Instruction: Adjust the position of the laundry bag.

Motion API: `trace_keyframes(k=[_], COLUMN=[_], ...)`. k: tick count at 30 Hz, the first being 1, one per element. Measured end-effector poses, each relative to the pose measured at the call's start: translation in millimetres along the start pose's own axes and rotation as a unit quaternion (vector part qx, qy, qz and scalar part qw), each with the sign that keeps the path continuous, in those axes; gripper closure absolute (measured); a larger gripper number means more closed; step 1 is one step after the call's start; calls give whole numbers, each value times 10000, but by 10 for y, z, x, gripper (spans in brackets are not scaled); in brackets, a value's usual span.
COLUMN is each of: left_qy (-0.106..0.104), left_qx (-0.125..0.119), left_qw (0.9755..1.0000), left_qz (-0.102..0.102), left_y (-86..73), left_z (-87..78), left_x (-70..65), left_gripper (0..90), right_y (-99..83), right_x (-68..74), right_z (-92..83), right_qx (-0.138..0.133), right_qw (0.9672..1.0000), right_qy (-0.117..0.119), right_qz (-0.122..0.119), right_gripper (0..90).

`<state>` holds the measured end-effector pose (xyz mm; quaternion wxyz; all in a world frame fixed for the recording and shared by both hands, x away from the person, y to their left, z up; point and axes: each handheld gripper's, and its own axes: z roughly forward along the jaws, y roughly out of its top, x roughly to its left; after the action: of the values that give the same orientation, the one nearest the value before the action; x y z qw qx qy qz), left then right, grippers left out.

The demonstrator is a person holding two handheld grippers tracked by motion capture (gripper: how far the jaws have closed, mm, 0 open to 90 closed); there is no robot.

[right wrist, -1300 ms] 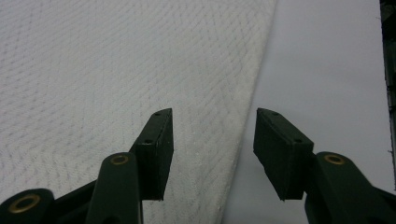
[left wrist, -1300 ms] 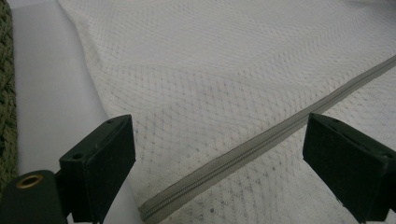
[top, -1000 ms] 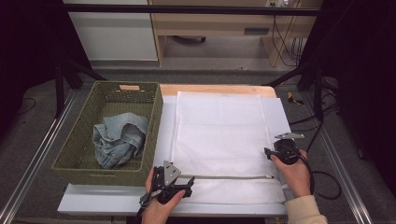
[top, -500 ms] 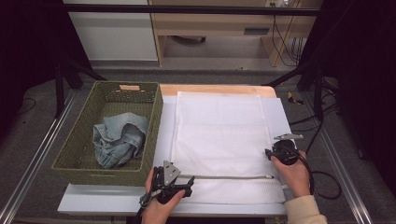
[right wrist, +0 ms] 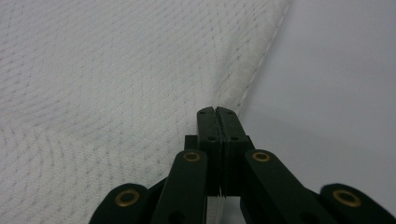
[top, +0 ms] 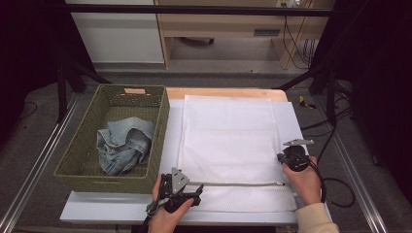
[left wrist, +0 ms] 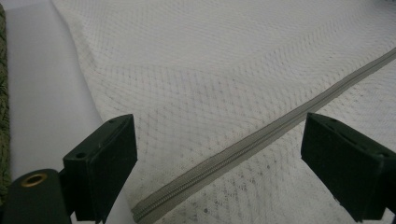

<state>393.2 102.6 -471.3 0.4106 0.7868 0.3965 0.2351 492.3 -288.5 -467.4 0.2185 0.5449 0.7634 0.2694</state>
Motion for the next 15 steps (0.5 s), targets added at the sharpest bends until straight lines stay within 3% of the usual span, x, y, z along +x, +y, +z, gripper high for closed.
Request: trace_keyframes(k=[15], left_qy=[19], left_qx=[20], left_qw=[10000], left_qz=[42], left_y=[2], left_z=[2], left_x=[5], left_gripper=[104], right_y=[-89], right_x=[-164], right_z=[-130], right_qx=[-87], right_qw=[9988], right_qy=[-117], right_qz=[460], right_gripper=[900])
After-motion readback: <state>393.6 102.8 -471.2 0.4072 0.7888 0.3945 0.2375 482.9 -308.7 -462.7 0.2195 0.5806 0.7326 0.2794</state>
